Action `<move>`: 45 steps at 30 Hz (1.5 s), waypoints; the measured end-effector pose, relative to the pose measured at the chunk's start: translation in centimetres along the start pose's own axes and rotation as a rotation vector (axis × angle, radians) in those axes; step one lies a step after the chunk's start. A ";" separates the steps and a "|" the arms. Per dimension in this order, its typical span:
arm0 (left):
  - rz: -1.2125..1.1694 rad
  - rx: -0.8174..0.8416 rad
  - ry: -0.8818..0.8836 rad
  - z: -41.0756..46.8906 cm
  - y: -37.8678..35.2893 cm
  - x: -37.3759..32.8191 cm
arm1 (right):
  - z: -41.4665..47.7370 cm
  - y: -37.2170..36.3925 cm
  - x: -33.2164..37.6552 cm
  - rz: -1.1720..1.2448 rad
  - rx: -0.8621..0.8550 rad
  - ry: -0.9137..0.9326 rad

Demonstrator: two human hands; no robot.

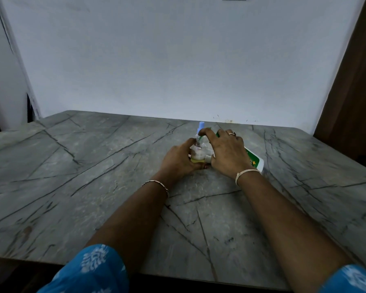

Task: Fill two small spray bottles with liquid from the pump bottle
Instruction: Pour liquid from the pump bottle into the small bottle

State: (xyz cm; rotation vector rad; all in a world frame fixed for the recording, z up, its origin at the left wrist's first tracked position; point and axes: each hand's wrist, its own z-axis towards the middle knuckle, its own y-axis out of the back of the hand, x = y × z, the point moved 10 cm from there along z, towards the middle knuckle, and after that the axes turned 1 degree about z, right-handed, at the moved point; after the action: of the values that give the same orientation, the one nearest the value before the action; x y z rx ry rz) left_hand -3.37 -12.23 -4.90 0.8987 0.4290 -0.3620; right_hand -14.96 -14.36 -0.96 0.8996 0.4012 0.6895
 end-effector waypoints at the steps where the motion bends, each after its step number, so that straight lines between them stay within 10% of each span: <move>1: -0.001 -0.001 0.001 0.0 0.0 0.0 | 0.0 0.1 0.1 -0.001 -0.005 -0.001; 45: -0.006 0.006 0.002 -0.1 0.0 -0.2 | -0.1 0.0 -0.2 0.026 -0.004 -0.007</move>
State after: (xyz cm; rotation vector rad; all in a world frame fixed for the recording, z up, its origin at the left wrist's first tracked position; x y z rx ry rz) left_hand -3.56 -12.10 -4.88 0.9037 0.4324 -0.3682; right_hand -15.16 -14.46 -1.06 0.9042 0.3826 0.7110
